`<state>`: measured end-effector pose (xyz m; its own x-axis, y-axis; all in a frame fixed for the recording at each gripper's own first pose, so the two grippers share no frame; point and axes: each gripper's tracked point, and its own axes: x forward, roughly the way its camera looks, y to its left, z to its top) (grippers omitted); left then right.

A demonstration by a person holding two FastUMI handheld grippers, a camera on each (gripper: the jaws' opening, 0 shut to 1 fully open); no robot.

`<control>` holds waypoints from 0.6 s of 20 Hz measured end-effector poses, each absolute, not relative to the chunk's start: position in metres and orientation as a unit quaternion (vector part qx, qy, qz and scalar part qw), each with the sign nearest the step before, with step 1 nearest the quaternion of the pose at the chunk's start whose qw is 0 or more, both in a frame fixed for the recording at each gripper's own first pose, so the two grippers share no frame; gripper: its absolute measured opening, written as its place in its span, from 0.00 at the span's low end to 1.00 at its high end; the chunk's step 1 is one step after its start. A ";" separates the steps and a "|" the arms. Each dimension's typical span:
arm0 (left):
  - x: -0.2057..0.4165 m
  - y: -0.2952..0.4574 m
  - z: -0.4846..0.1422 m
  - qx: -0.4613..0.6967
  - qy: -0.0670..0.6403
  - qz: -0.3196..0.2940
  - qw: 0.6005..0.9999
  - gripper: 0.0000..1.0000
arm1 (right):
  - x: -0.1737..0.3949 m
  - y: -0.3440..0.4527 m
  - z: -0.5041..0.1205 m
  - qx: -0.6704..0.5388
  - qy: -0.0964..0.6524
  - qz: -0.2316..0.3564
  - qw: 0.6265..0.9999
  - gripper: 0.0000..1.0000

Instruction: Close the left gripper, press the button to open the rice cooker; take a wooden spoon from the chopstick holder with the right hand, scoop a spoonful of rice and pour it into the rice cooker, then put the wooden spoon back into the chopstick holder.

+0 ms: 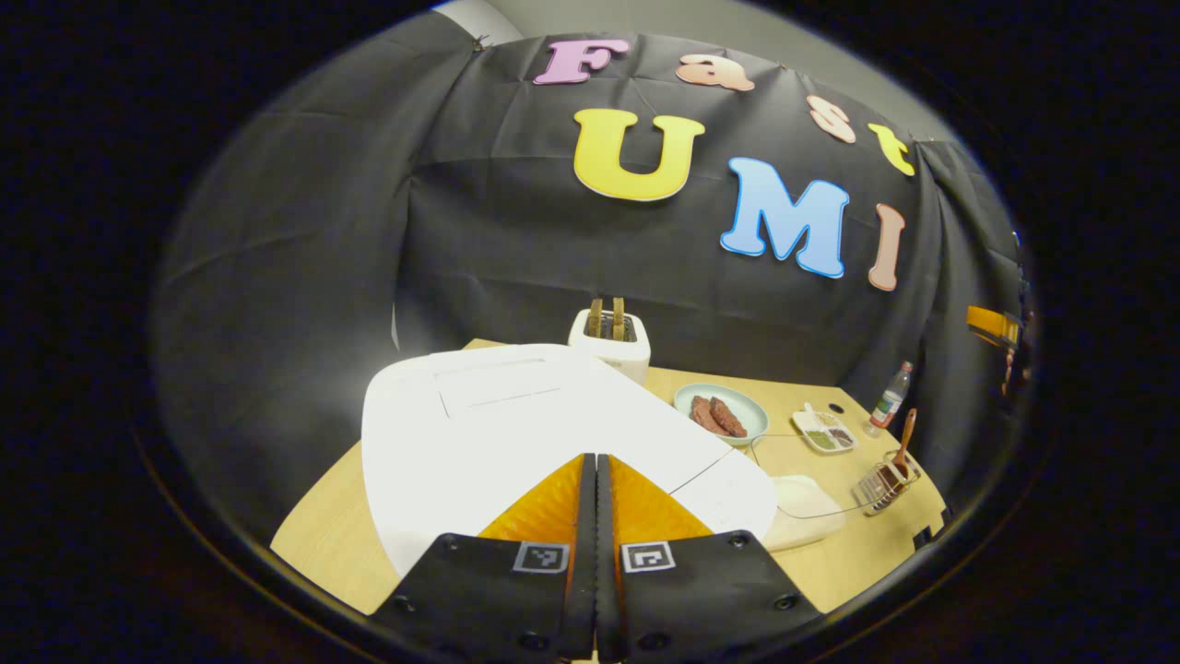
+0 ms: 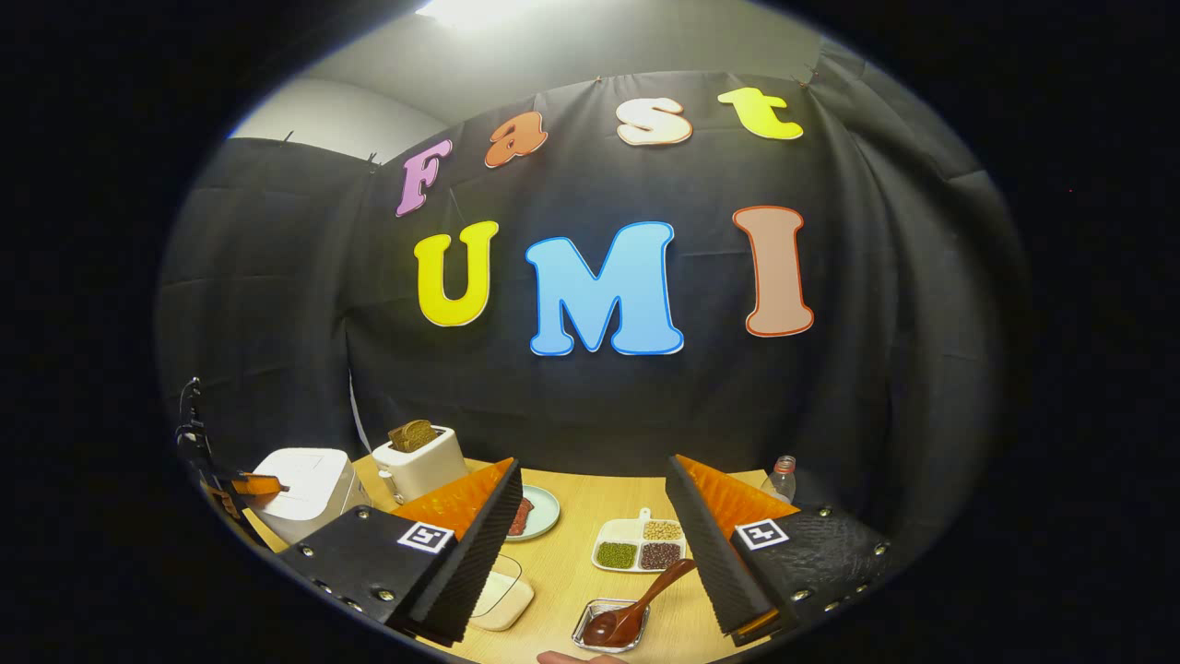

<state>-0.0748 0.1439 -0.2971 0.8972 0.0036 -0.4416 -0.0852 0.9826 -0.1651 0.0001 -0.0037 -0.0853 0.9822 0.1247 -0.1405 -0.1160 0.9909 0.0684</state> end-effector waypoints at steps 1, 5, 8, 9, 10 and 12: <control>-0.071 0.146 -0.292 -0.078 0.223 0.026 0.971 0.07 | -0.002 -0.002 -0.084 0.031 0.070 0.064 0.995 0.96; -0.059 0.138 -0.216 -0.023 0.136 0.036 0.990 0.55 | 0.001 -0.007 -0.084 0.014 0.066 0.055 0.996 0.95; -0.057 0.139 -0.150 0.028 0.062 0.068 0.995 0.99 | 0.002 -0.004 -0.091 0.019 0.074 0.060 0.995 0.96; -0.062 0.124 -0.143 0.010 0.060 0.050 0.997 0.99 | 0.002 -0.003 -0.093 0.020 0.076 0.061 0.995 0.96; -0.065 0.110 -0.142 -0.012 0.063 0.033 0.997 1.00 | 0.003 -0.002 -0.094 0.019 0.077 0.063 0.995 0.96; -0.062 0.106 -0.152 -0.032 0.063 0.025 0.997 1.00 | 0.001 -0.002 -0.096 0.021 0.075 0.064 0.995 0.96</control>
<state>-0.0620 0.1056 -0.1523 0.9908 0.0453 -0.1278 -0.0533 0.9968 -0.0602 0.0012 -0.0018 -0.0962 0.9805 0.1305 -0.1467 -0.1242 0.9909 0.0515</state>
